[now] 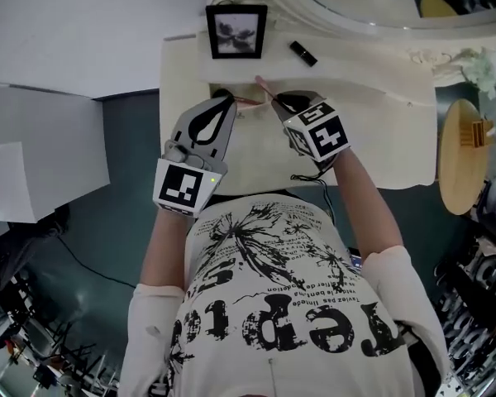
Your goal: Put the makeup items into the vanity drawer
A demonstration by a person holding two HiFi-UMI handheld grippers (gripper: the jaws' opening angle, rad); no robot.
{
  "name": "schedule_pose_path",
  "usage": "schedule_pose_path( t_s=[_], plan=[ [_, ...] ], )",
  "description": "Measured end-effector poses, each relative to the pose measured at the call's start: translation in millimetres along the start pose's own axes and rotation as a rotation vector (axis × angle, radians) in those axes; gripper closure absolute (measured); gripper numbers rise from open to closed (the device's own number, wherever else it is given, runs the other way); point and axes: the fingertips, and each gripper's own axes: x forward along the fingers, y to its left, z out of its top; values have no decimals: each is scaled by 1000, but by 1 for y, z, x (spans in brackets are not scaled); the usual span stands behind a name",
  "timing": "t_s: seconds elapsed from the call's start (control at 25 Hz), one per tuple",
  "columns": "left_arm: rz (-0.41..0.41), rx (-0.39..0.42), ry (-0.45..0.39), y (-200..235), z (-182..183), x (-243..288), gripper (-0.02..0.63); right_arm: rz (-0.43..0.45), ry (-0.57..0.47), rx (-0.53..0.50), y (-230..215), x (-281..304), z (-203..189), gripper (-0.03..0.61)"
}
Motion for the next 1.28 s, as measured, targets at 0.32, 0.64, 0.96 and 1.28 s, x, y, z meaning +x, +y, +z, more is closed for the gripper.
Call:
schedule_pose_path(
  t_s=[0.32,0.64,0.96,1.28],
  plan=[
    [160,-44,42,41,-22,-41,601,144,80,-215,42,48,26,518],
    [245,-86,60,63,-37,-61,601,210,162,-283,58,81,27,518],
    [258,-97,77,63,-43,-65,601,150,104,-251,47,85,33,444],
    [225,-85,56,58,-34,-58,601,96,-8,-186,38,58,47,368]
  ],
)
